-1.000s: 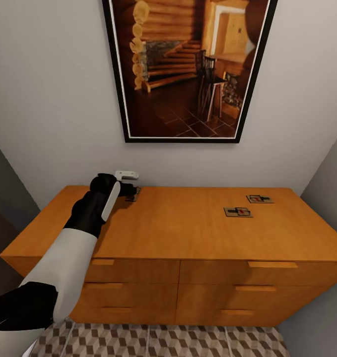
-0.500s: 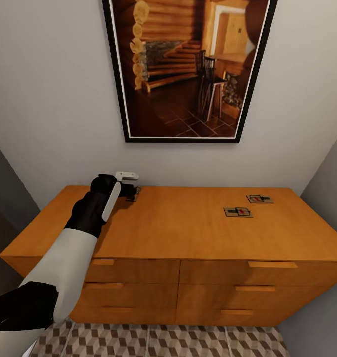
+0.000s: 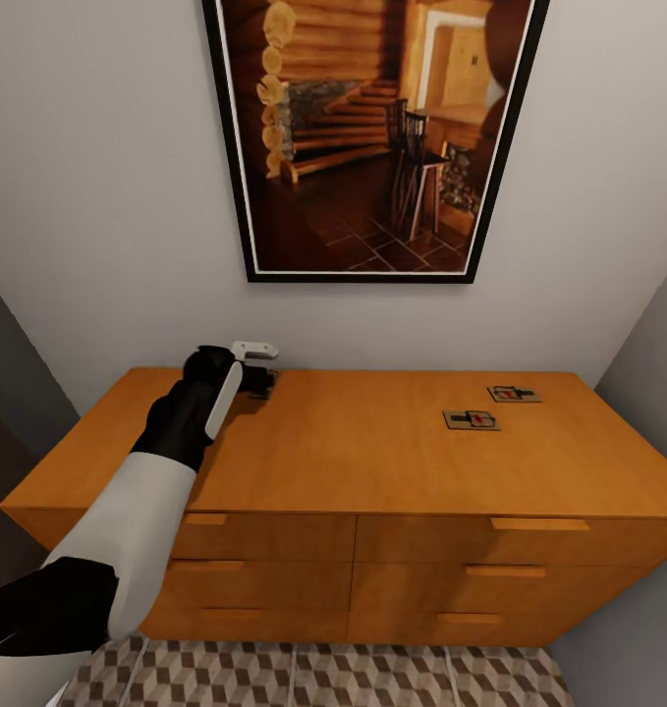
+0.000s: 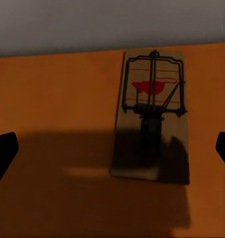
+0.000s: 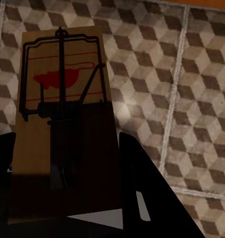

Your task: Take the four mousetraps from the cabinet in the bathroom and place them on the bathroom floor. Make sure all four end up on the same floor surface, and ensure that at least two of them are either under or directly next to the same bathroom sink.

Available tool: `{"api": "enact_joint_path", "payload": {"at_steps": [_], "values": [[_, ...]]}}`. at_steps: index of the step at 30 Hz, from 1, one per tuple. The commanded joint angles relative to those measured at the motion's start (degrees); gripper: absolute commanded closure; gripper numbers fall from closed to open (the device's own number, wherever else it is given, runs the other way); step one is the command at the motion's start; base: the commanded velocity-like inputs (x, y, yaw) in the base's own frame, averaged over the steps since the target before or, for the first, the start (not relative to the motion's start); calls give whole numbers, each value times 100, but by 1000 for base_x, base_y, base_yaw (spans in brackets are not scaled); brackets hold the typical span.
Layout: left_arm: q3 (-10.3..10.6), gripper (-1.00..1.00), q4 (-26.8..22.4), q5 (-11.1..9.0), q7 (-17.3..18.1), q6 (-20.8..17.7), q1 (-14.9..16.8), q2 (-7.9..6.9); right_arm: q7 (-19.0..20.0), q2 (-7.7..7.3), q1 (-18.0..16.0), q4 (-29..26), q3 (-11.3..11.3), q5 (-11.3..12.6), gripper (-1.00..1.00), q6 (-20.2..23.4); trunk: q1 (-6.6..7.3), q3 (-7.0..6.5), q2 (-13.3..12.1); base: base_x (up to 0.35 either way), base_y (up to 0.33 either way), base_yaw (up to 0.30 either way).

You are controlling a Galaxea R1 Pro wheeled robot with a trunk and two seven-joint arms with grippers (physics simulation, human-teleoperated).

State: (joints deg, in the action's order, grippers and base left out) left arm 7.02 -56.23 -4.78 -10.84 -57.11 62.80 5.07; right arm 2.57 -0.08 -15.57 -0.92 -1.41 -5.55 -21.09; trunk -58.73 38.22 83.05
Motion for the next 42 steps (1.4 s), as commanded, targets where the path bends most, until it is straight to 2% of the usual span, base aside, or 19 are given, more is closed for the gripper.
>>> {"api": "enact_joint_path", "payload": {"at_steps": [1,18,27,42], "values": [[9,-100,15,-51,-50,-19,4,10,-19,-1,-2,4,-9,-25,100,-18,0,5,3,0,0,0],[10,-100,99,-56,-50,-19,4,31,-19,-1,-2,4,-9,-28,100,-18,0,5,3,0,0,0],[152,-100,271,-58,-44,-19,4,89,-19,2,-5,4,-10,-27,100,-18,0,5,3,0,0,0],[169,-100,469,-58,-15,-18,4,92,-19,37,-1,4,-9,-28,100,-18,0,5,3,0,0,0]]}}
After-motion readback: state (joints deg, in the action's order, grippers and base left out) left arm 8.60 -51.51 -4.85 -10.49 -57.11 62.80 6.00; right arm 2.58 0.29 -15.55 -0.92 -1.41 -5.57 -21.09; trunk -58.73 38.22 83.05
